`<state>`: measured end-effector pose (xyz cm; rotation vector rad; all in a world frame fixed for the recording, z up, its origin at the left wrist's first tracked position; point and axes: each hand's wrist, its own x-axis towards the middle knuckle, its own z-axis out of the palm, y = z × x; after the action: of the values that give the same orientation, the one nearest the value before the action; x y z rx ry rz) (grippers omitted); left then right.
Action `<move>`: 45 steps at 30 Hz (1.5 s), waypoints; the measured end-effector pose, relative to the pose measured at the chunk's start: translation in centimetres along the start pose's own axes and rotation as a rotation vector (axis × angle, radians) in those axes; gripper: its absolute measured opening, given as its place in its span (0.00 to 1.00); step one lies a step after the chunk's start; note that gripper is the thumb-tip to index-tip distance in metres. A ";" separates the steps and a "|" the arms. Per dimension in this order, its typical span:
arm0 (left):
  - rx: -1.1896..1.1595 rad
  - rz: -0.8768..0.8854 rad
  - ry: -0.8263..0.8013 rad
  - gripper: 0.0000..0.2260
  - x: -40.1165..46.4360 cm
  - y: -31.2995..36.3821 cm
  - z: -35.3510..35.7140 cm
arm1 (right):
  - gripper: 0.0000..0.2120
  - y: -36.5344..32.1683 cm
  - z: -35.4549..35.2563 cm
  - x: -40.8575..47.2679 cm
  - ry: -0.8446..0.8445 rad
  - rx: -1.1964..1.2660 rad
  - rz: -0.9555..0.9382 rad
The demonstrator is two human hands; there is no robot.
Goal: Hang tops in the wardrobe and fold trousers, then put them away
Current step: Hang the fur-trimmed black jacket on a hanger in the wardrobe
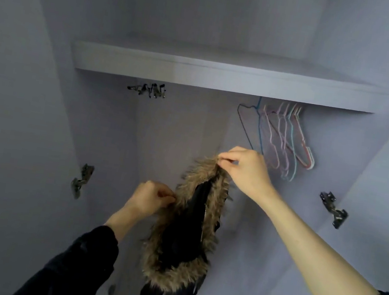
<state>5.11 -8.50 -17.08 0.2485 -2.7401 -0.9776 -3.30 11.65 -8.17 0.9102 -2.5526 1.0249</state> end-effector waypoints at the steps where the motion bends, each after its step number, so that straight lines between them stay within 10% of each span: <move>1: -0.021 -0.007 -0.004 0.06 0.4 -0.2 0.1 | 0.07 0.5 0.2 0.4 -0.008 -0.016 -0.003; 17: -0.396 -0.267 0.223 0.08 10.1 3.4 -0.4 | 0.09 14.8 3.1 9.3 -0.309 -0.235 0.045; 29: -0.271 -0.267 0.166 0.06 13.2 5.1 0.0 | 0.21 18.8 3.5 16.4 0.030 -0.311 0.226; 36: -0.345 -0.274 0.212 0.01 13.1 4.1 -0.2 | 0.06 20.5 3.7 20.9 0.015 0.175 0.573; 45: -0.388 -0.282 0.198 0.03 12.2 3.3 -1.7 | 0.12 17.9 3.6 20.6 0.123 1.091 0.615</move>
<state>-6.39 -9.80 -11.82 0.6347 -2.3183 -1.4442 -30.54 9.71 -11.55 0.1448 -2.0675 2.6505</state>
